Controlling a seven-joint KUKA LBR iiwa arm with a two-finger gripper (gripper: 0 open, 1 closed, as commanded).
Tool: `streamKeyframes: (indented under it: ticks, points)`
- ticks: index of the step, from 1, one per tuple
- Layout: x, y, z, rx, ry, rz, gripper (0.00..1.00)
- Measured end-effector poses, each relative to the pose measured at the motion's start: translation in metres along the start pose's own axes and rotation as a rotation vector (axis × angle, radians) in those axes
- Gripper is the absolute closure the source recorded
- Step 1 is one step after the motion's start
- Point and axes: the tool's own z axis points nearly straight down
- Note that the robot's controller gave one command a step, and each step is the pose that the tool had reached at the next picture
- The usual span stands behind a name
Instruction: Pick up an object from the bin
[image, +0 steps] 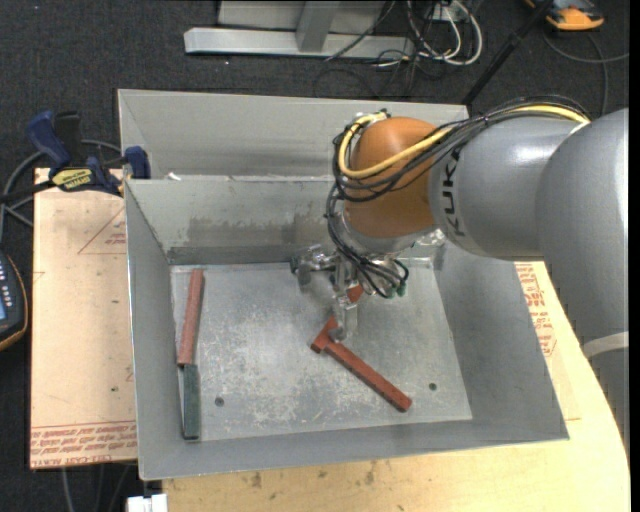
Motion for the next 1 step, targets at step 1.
streamKeyframes:
  ticks: [1]
  points:
    - [0.0595,-0.0091,0.0139,-0.001,0.005,0.037,0.0]
